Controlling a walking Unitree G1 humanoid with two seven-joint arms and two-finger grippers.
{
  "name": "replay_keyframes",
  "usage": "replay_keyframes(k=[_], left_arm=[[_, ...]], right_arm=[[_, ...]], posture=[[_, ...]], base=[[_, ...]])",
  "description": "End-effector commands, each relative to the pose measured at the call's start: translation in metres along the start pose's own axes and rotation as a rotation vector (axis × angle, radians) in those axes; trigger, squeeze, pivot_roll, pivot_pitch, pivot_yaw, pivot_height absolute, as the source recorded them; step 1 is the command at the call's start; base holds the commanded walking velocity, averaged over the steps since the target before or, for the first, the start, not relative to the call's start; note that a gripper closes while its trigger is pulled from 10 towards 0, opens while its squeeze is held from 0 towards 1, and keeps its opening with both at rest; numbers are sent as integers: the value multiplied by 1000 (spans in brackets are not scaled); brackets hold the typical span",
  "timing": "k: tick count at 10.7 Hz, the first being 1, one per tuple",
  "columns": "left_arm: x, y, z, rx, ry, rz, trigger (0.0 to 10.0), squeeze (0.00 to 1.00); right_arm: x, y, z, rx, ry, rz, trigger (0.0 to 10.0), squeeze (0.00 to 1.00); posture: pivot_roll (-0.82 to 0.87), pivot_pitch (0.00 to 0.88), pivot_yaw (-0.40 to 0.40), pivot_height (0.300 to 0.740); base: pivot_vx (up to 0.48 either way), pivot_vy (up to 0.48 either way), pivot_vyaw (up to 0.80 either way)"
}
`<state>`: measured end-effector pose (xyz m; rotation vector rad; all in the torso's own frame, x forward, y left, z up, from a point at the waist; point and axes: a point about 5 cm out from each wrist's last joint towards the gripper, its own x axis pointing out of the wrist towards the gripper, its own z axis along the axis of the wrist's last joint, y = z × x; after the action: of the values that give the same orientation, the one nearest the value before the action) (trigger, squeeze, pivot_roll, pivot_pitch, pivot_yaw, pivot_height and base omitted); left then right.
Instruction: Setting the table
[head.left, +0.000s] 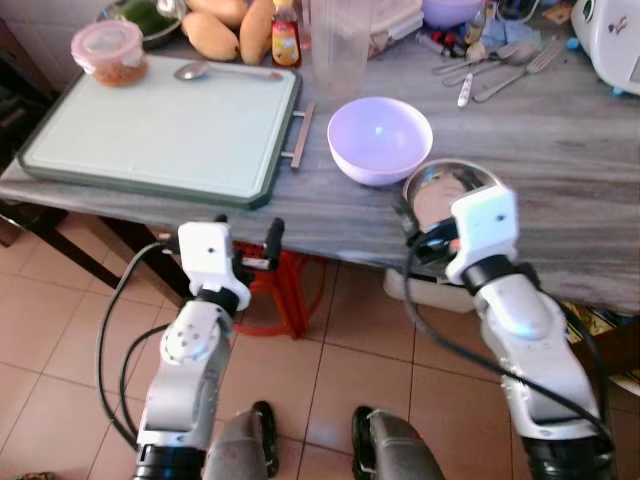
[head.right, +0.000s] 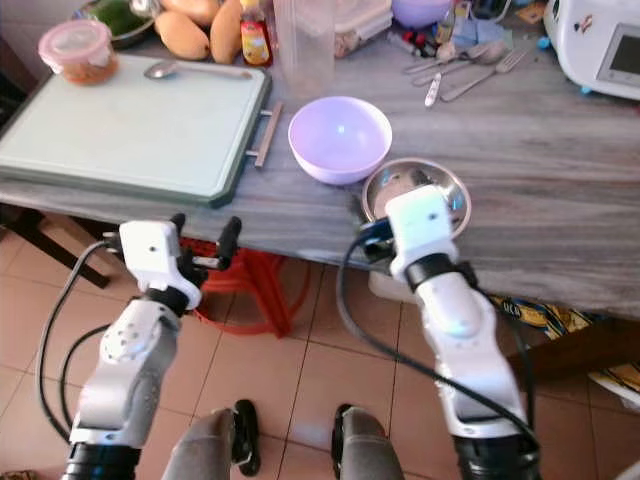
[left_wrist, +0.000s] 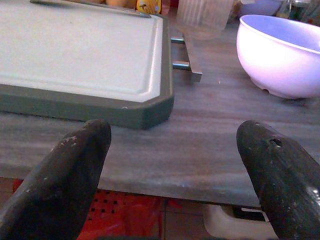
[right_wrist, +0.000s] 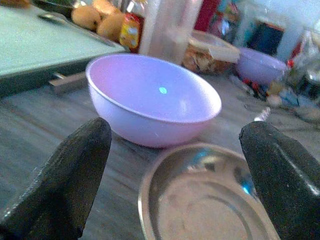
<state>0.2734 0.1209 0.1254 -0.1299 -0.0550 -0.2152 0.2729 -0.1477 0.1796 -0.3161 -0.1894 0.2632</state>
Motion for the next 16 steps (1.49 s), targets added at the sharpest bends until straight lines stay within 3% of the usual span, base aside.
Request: replay_keyframes(k=[1,3,4,6,8,11,12,13,16], left_arm=[[-1,2,-2,5,5,10,10000,0],[0,9,3,12,-35,65,10000,0],[-2,19,9,38,-73,134,10000,0],[-6,31,18,69,-104,185,10000,0],[-14,33,16,68,-95,212,10000,0],[-29,20,-3,34,-15,192,10000,0],[-26,27,-1,42,-26,218,10000,0],[-28,34,0,46,-24,254,10000,0],[-37,31,-4,55,-2,239,10000,0]], right_arm=[[-2,4,-4,-7,5,8,10000,0],[-2,1,-13,5,27,-125,10000,0],[-6,-7,-19,1,56,-266,10000,0],[-18,-17,-21,146,56,-353,10000,0],[-31,-18,-20,263,23,-302,10000,0],[-40,-4,-31,203,84,-321,10000,0],[-43,-2,-32,281,75,-342,10000,0],[-47,0,-36,277,73,-332,10000,0],[-60,-8,-42,243,98,-333,10000,0]], posture=[[-102,141,66,740],[-79,118,32,740],[-67,114,13,740],[-78,137,5,740],[-83,161,-3,740],[-88,173,22,740],[-89,167,28,740],[-87,163,30,740],[-79,184,8,740]], base=[[0,0,0],[0,0,0],[0,0,0],[0,0,0],[0,0,0],[0,0,0],[0,0,0],[-240,0,0],[-162,0,0]])
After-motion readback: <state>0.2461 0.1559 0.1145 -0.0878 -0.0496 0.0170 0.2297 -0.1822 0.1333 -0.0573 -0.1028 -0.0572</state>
